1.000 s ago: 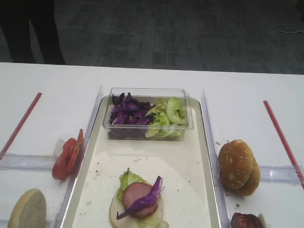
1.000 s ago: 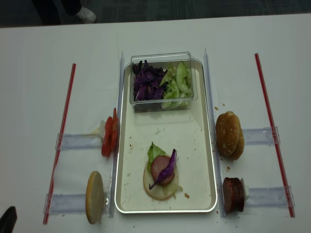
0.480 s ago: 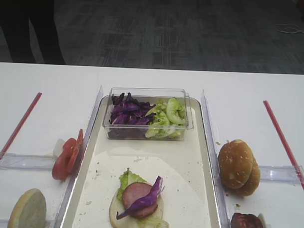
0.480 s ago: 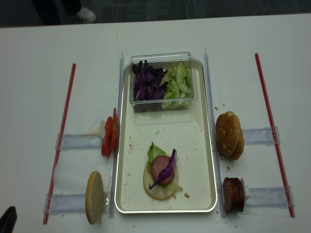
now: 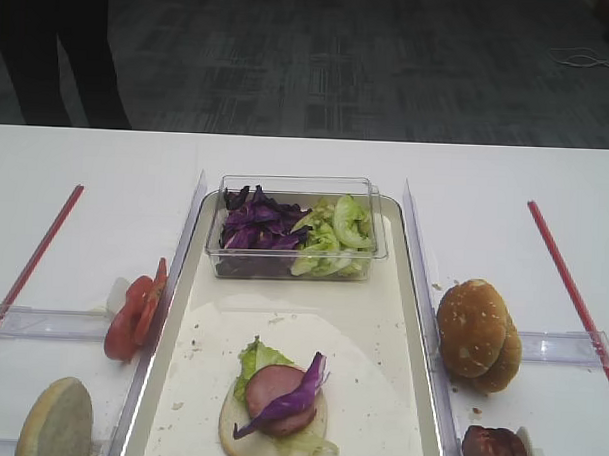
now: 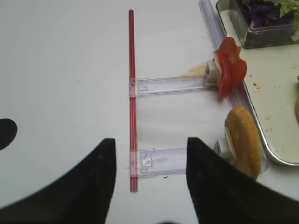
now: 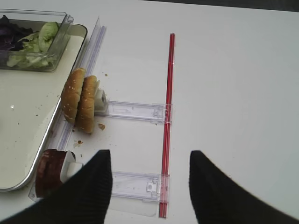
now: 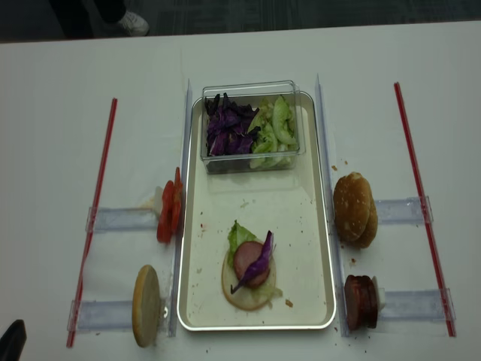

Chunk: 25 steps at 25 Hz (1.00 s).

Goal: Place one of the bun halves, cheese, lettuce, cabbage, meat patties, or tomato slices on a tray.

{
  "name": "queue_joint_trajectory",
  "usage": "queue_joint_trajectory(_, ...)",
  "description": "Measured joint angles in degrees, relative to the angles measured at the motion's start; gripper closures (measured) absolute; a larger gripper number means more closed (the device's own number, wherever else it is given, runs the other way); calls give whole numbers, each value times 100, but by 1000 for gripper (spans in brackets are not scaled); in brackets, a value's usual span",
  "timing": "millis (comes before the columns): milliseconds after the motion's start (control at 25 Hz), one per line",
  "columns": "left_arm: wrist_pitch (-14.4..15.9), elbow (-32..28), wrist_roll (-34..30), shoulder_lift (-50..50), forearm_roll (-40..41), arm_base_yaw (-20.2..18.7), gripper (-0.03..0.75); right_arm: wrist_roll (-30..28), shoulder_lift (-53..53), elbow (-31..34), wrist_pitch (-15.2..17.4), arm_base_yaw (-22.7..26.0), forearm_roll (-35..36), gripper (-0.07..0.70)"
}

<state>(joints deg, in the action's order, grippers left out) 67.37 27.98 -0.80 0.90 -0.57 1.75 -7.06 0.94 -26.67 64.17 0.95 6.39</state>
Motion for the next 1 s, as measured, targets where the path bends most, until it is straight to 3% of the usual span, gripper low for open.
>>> queue_joint_trajectory(1000,0,0,0,0,0,0,360,0,0,0,0,0,0,244)
